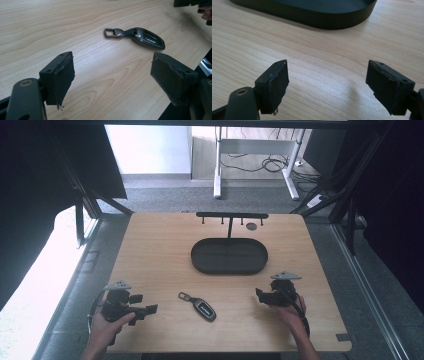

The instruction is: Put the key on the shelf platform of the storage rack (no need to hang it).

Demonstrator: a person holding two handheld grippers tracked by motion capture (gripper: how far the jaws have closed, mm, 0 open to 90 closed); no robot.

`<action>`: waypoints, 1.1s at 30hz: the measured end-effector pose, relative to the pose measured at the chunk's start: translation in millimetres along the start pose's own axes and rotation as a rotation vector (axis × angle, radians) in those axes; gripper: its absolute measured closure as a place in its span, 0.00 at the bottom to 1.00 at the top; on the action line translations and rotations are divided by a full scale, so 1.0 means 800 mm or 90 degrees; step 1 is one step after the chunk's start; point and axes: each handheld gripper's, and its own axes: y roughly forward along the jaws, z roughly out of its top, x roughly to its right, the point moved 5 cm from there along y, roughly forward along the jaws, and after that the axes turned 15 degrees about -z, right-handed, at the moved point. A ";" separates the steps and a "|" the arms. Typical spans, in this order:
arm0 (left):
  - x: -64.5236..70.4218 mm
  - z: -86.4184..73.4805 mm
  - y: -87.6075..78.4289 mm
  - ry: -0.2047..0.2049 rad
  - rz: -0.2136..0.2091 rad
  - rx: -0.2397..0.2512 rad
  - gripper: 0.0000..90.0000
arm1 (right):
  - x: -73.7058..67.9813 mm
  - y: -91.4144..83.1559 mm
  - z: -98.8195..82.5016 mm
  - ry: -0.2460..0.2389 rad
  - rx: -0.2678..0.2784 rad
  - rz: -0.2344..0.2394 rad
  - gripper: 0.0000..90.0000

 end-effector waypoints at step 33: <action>-0.003 0.005 0.008 -0.001 -0.013 -0.015 0.21 | -0.037 -0.077 0.065 -0.098 -0.021 0.100 0.32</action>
